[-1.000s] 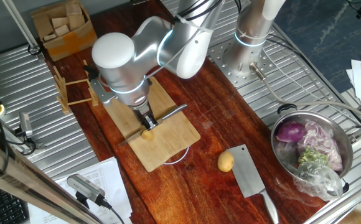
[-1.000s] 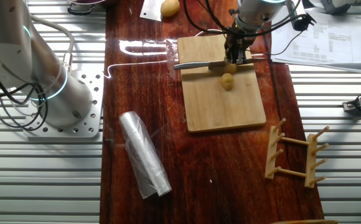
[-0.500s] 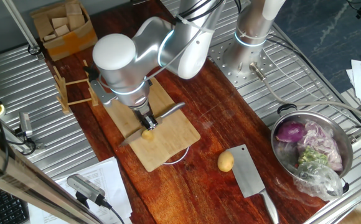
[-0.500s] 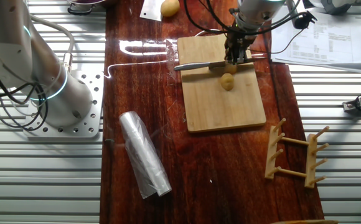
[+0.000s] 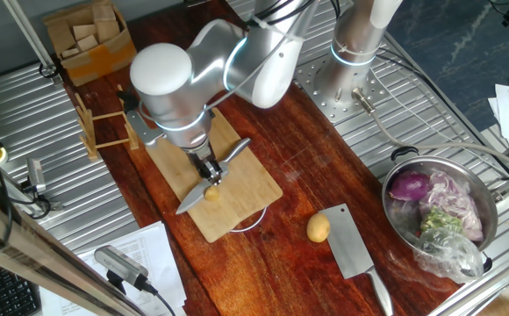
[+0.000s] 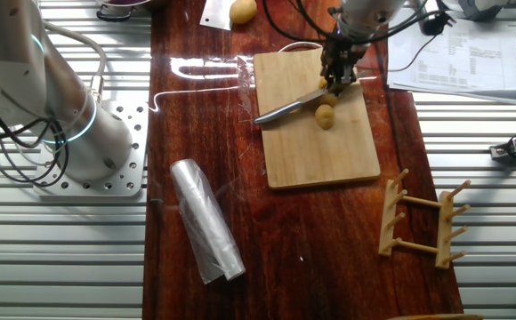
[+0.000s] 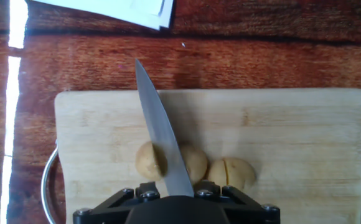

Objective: Chop the potatoes

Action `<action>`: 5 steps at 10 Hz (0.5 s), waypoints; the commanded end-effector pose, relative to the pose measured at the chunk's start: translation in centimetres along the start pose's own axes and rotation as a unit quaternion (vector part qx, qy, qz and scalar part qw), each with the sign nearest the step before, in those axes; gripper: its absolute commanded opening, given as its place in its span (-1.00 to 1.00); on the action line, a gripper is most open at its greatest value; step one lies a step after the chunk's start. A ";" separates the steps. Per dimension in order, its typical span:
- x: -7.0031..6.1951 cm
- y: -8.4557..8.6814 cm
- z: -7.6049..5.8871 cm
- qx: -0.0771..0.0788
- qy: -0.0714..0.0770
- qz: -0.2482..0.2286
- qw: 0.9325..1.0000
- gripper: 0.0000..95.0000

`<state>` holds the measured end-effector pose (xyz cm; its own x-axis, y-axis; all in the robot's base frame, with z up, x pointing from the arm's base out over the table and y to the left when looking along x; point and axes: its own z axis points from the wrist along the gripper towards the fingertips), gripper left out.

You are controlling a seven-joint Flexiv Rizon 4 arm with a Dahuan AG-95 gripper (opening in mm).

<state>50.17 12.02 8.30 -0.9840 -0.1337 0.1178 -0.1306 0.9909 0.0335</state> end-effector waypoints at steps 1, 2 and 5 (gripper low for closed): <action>0.5 -0.5 -1.5 0.000 -0.001 -0.010 1.000 -0.60; 0.7 -0.7 -2.1 0.000 -0.011 -0.012 1.000 -0.60; 0.9 -0.5 -2.7 0.001 -0.025 0.002 1.000 -1.00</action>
<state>49.53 11.31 11.18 -0.9889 -0.1321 0.0683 -0.1301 0.9910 0.0324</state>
